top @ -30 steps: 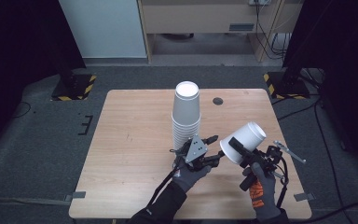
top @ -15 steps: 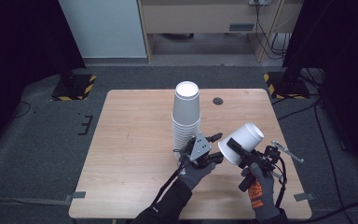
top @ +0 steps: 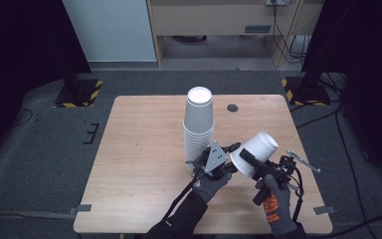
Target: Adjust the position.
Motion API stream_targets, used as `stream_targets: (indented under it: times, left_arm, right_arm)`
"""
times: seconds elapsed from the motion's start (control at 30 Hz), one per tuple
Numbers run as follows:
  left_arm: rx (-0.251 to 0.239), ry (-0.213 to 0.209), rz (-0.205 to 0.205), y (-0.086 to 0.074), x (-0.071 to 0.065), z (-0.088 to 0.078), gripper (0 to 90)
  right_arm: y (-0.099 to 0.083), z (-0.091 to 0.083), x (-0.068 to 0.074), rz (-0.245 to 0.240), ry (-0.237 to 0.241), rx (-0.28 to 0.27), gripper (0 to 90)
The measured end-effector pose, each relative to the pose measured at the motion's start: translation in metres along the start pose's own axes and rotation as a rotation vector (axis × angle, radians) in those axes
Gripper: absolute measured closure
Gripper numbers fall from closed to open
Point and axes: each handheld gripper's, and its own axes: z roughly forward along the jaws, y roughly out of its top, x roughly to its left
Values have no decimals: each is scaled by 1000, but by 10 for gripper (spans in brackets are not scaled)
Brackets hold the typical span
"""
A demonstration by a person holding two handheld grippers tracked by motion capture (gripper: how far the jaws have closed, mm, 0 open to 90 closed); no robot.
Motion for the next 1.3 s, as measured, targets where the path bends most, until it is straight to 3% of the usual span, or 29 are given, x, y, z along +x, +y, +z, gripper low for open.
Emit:
stream_targets:
  times: [0.23,0.4,0.8,1.3]
  left_arm:
    - [6,9,24,-3,1,-4,771]
    - [18,-5,27,-4,0,-5,812]
    - [43,-41,-4,-7,2,-14,836]
    - [55,-47,-2,-6,2,-25,846]
  right_arm:
    - [0,0,-3,16,0,9,141]
    - [0,1,-5,33,2,2,138]
    - [3,1,-9,25,-4,-10,129]
    - [6,1,-14,31,0,-12,79]
